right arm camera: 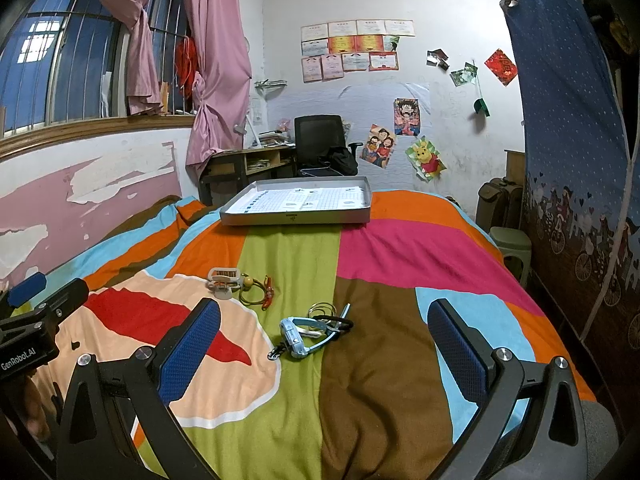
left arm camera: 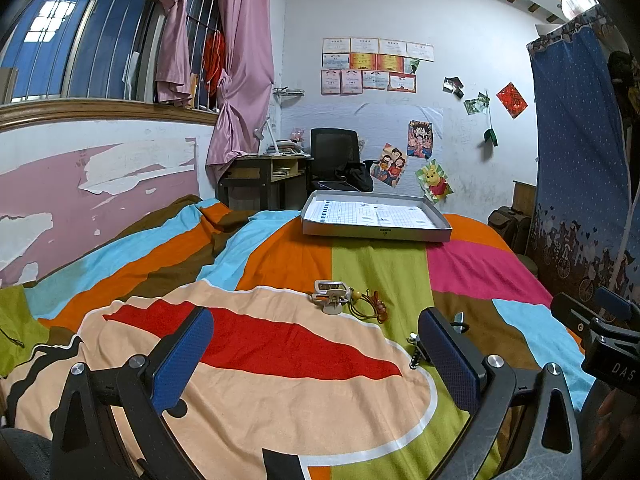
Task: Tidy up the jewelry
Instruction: 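Move the left tool toward the blue smartwatch while the right tool approaches the black hair tie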
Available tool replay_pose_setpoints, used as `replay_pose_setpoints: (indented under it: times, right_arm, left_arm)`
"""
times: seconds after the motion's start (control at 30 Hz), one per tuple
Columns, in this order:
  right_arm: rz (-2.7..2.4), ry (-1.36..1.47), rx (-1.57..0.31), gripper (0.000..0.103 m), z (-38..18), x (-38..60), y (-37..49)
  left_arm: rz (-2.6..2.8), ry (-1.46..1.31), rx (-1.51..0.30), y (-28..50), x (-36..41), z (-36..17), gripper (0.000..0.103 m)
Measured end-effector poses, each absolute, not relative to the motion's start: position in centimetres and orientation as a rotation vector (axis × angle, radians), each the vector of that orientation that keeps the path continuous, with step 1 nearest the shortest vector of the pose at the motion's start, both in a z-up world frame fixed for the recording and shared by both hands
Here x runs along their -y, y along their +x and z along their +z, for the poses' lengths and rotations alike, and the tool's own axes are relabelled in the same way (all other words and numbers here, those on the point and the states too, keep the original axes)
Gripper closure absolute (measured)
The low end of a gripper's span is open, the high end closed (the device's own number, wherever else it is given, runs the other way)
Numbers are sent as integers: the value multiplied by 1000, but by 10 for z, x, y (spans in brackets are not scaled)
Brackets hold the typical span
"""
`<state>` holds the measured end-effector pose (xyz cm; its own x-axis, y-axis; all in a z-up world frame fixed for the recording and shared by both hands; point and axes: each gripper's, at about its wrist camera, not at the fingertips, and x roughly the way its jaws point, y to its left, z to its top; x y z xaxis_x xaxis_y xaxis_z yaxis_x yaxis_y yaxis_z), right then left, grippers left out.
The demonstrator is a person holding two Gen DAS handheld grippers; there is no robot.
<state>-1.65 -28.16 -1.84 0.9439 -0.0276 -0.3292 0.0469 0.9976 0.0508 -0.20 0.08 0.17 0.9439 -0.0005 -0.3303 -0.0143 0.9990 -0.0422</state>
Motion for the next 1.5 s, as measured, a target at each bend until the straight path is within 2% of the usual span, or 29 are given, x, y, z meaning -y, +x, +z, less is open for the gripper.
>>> replay_pose_setpoints:
  times: [0.23, 0.5, 0.83, 1.07, 1.4, 1.47, 1.5]
  right_arm:
    - [-42, 61, -342, 1, -18, 283, -16]
    - [16, 183, -443, 1, -29, 308, 10]
    - [72, 233, -532, 1, -22, 339, 59]
    - [125, 229, -654, 1, -37, 343, 113]
    - [156, 234, -682, 1, -59, 361, 178]
    - [154, 177, -683, 5, -62, 358, 191]
    - [159, 148, -684, 14, -62, 358, 194]
  left_arm:
    - [-9, -52, -362, 2, 1, 5, 0]
    - [-103, -101, -447, 23, -2, 11, 0]
    - [-183, -52, -554, 70, 27, -9, 0]
    - [-233, -62, -653, 120, 51, -35, 0]
    - [-236, -118, -617, 170, 85, -65, 0]
    - [-256, -121, -637, 177, 91, -71, 0]
    - [-274, -119, -650, 180, 94, -77, 0]
